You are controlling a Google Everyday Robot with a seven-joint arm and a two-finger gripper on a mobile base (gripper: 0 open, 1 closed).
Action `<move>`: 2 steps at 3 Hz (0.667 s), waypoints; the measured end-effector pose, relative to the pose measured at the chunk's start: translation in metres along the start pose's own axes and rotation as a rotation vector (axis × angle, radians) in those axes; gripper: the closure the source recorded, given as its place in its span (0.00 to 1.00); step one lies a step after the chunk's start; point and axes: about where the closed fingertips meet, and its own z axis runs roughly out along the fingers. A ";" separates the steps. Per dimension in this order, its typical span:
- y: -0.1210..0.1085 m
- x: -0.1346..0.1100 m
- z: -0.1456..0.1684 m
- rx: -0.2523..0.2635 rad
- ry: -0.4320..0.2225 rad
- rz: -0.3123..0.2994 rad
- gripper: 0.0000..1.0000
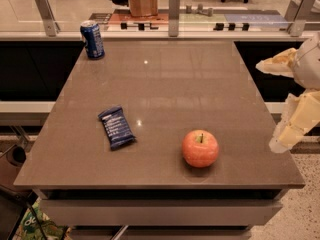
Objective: Move apple near pepsi can
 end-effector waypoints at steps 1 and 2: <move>0.011 -0.009 0.013 -0.026 -0.126 0.001 0.00; 0.017 -0.021 0.028 -0.032 -0.249 0.008 0.00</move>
Offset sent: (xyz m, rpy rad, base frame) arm -0.0066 0.0521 -0.0260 0.4075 -0.0366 0.0568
